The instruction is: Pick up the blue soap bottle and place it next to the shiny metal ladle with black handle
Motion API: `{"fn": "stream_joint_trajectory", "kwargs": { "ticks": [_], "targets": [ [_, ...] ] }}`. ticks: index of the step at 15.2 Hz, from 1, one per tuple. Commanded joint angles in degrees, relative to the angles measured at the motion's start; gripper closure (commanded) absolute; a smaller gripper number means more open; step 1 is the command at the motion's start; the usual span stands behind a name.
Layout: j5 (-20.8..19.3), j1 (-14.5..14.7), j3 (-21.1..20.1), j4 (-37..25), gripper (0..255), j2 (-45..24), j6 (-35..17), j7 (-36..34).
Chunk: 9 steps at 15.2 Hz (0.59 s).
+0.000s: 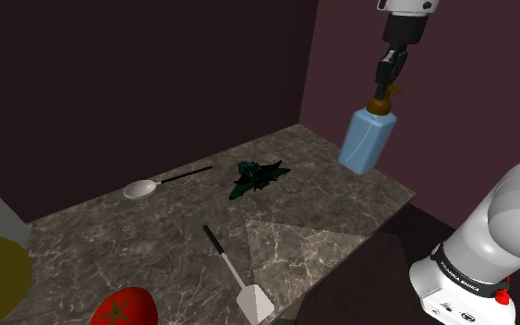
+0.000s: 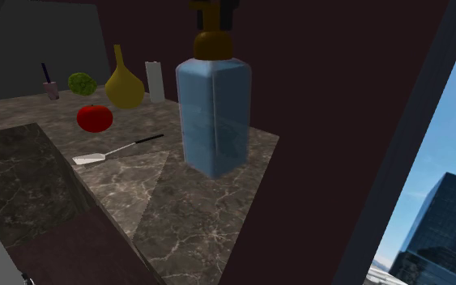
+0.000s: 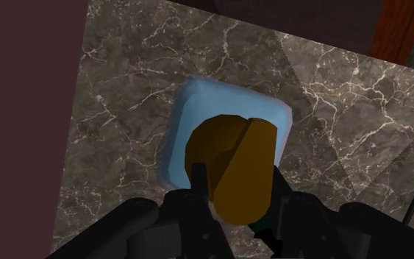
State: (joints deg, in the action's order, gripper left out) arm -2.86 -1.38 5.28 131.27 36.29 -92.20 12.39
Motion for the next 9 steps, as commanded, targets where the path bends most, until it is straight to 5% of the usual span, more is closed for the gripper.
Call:
{"fn": "stream_joint_trajectory", "kwargs": {
  "ticks": [1,9],
  "targets": [
    [0.1,0.0,-0.1,-1.8,255,-0.3,1.6,0.0],
    [0.3,0.2,-0.2,-9.2,255,-1.8,7.4,0.1]
  ]
}}
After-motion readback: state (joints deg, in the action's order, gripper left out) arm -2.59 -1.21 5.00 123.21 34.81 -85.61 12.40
